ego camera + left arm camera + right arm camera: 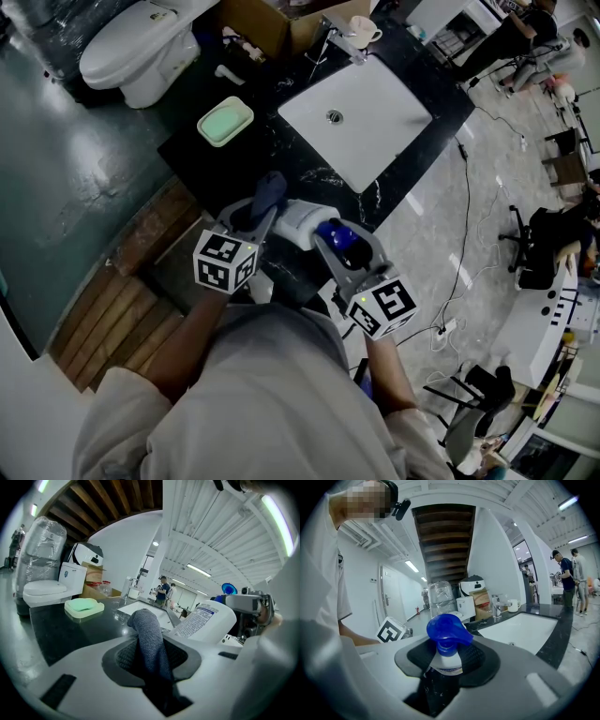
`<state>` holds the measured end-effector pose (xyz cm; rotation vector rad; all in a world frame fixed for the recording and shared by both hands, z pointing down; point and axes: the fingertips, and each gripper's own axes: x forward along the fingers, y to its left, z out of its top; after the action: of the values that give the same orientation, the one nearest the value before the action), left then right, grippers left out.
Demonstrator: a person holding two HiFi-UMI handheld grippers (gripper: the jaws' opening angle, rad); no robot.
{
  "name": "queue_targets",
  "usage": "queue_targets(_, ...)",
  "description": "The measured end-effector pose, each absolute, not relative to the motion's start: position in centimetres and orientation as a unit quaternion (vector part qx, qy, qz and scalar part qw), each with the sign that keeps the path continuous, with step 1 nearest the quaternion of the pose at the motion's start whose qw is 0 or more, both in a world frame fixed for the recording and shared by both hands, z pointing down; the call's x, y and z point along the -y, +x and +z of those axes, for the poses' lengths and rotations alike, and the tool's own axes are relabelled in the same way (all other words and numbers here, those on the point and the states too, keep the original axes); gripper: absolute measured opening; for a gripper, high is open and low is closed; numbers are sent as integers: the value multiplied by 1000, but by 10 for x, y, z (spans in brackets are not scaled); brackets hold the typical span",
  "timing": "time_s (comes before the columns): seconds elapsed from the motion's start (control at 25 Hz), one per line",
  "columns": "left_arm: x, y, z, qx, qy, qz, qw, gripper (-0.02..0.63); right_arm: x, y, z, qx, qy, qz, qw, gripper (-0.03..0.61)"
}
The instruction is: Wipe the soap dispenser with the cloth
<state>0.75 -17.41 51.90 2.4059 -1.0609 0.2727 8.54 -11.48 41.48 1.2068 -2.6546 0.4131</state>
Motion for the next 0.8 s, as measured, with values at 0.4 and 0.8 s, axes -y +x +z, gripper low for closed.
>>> queue_targets(0.4,177,9,523,393,881,121,236,91,116,88,414,897,408,142,95,137)
queue_targets(0.8,179,9,525,383,882,134,239,91,118,84,415,897,406,140,102,137)
